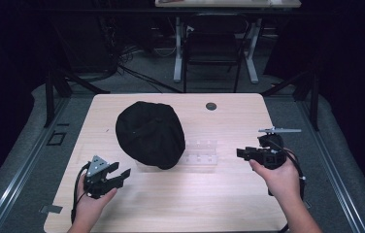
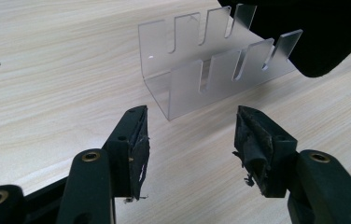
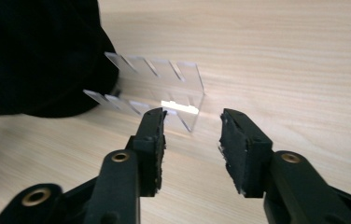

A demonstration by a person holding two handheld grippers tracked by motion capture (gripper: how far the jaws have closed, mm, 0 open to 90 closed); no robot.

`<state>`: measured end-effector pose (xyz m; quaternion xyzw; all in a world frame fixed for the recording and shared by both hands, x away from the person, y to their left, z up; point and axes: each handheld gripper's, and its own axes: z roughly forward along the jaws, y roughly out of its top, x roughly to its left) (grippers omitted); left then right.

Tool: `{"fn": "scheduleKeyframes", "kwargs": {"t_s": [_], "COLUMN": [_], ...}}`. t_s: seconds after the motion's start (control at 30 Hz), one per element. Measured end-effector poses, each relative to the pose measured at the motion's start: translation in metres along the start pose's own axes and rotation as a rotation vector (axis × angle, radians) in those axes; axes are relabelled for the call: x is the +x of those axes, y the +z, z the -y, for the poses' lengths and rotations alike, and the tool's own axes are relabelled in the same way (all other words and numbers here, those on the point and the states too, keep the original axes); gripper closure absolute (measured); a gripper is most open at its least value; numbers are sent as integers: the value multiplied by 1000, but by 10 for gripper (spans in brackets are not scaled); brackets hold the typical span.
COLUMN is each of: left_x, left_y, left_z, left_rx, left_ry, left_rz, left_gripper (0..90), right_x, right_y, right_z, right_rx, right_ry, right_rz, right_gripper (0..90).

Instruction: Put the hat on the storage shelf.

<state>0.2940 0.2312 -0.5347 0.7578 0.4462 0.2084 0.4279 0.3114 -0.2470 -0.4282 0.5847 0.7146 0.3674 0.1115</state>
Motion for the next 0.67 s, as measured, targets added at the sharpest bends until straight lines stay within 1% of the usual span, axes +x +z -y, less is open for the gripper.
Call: {"fn": "scheduleKeyframes", "kwargs": {"t_s": [0.03, 0.07, 0.1, 0.13, 0.17, 0.2, 0.23, 0.3, 0.37, 0.4, 0.47, 0.5, 0.53, 0.57, 0.63, 0.67], "left_x": [0, 1, 1, 1, 1, 2, 2, 2, 2, 2, 2, 1, 0, -1, -4, -7], "left_y": [0, 0, 0, 1, 1, 1, 1, 1, 1, 1, 1, 1, 1, 1, 1, 1], "left_z": [1, 2, 2, 3, 3, 3, 3, 4, 4, 4, 4, 4, 4, 3, 1, 0], "left_rx": [4, 7, 7, 9, 9, 12, 12, 10, 14, 12, 11, 3, -1, 0, -9, -17], "left_ry": [-2, -1, -1, -3, -3, -3, -3, -4, -3, -5, -3, 1, 0, 2, 13, 16], "left_rz": [-2, 1, 1, -1, -1, -1, -1, 1, 1, 2, 7, 2, 4, 8, 17, 29], "left_gripper": [449, 448, 448, 448, 448, 448, 448, 448, 448, 448, 448, 448, 448, 448, 448, 446], "right_x": [-1, -1, -1, -2, -2, -4, -4, -7, -10, -12, -13, -13, -13, -13, -15, -16], "right_y": [2, 6, 6, 13, 13, 18, 18, 24, 27, 30, 32, 33, 35, 35, 35, 34], "right_z": [3, 11, 11, 20, 20, 28, 28, 36, 42, 47, 49, 52, 55, 56, 61, 64], "right_rx": [-4, -14, -14, -18, -18, -23, -23, -35, -40, -44, -49, -61, -66, -70, -114, -139], "right_ry": [-8, -19, -19, -26, -26, -40, -40, -55, -51, -39, -37, -39, -49, -51, -60, -74], "right_rz": [6, 21, 21, 40, 40, 58, 58, 75, 79, 78, 82, 89, 109, 114, 122, 125], "right_gripper": [574, 570, 570, 559, 559, 553, 553, 544, 544, 544, 544, 544, 544, 542, 534, 532]}}
